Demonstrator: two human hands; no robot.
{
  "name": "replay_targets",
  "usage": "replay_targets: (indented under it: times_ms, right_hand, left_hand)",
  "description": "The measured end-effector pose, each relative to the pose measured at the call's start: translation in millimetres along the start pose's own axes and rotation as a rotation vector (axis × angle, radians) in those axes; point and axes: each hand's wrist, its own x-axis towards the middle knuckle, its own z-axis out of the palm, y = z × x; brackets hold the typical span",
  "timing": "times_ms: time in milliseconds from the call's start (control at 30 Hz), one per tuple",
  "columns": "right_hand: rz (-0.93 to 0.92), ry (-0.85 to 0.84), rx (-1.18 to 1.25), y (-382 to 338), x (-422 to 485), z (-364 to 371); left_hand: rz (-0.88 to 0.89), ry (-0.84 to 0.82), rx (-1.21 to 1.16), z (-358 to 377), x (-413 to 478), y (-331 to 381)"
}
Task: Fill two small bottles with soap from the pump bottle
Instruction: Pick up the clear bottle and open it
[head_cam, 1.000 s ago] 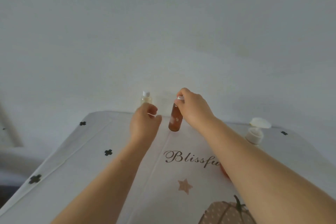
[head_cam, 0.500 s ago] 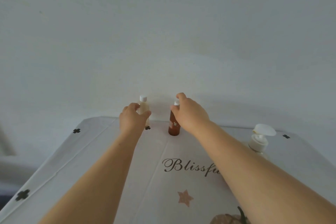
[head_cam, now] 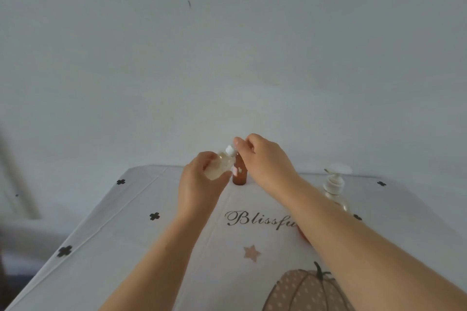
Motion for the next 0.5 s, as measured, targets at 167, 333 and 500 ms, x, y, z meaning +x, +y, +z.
replay_targets:
  times_ms: [167, 333, 500]
  right_hand:
    - [0.071, 0.036, -0.061, 6.4, -35.8, -31.1]
    - [0.162, 0.031, -0.043, 24.3, -60.3, -59.9]
    - [0.191, 0.01, 0.046, 49.4, -88.7, -79.1]
  left_hand:
    - [0.199, -0.015, 0.068, -1.7, -31.6, 21.8]
    - [0.38, -0.083, 0.13, 5.8, -55.2, 50.8]
    - [0.17, -0.386, 0.067, 11.2, -65.1, 76.9]
